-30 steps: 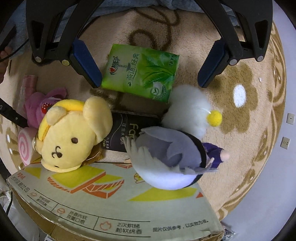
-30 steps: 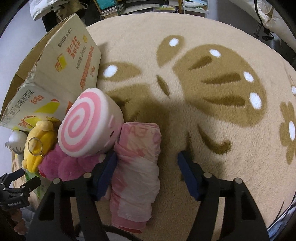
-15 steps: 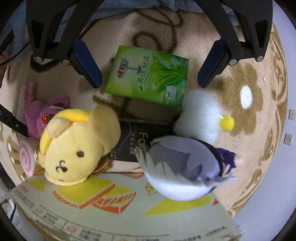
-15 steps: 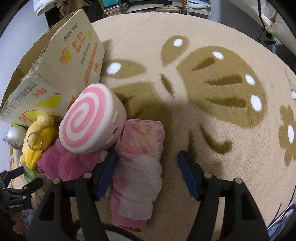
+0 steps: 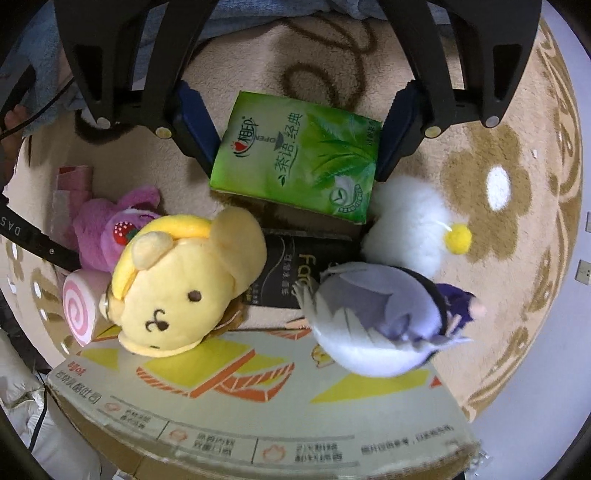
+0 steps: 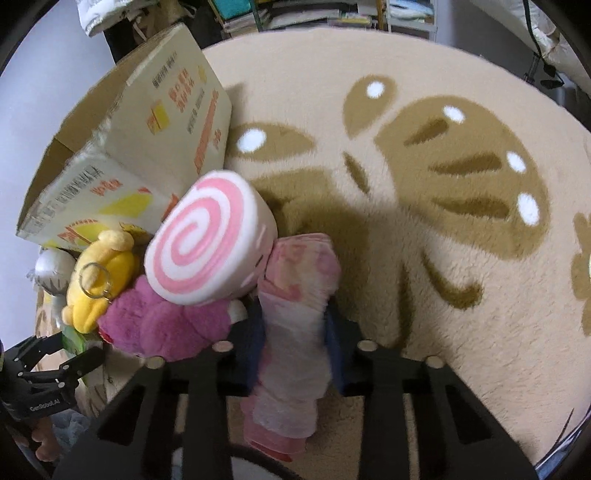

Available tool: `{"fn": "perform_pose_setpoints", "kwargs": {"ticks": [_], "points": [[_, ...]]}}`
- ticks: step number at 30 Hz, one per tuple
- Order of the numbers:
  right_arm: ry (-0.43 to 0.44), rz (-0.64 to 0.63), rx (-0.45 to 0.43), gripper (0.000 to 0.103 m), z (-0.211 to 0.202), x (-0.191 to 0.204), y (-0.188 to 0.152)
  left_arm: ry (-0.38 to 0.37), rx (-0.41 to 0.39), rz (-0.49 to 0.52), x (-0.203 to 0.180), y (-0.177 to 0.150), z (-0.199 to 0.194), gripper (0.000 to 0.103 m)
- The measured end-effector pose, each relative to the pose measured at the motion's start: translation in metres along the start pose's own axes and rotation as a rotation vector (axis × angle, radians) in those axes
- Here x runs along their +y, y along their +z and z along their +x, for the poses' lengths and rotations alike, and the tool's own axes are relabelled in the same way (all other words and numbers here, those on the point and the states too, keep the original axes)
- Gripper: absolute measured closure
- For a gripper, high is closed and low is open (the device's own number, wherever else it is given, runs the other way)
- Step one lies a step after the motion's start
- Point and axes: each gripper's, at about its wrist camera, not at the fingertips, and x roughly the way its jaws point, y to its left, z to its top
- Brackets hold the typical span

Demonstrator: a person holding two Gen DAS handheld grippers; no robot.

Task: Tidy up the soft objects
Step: 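Close the left tool on the green pack while the right tool grips the pink roll, then lift the green pack with the left tool while the right tool carries the pink roll over the box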

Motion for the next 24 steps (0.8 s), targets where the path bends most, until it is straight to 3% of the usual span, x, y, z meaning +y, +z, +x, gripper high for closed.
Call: {"fn": "perform_pose_setpoints", "kwargs": {"ticks": [5,11,15,24], "points": [[0.016,-0.013,-0.031,0.086,-0.005,0.010,-0.001,0.026,-0.061,-0.011,-0.002,0.000,-0.016,0.024],[0.012,-0.037,-0.100,0.087,-0.024,0.017,-0.007,0.054,-0.166,-0.031,-0.001,-0.004,-0.056,0.024],[0.008,-0.060,-0.203,0.087,-0.050,0.026,-0.014,0.077,-0.254,-0.047,0.003,-0.022,-0.085,0.024],[0.041,-0.163,-0.438,0.087,-0.117,0.022,-0.010,0.129,-0.471,-0.053,0.010,-0.022,-0.134,0.024]]}}
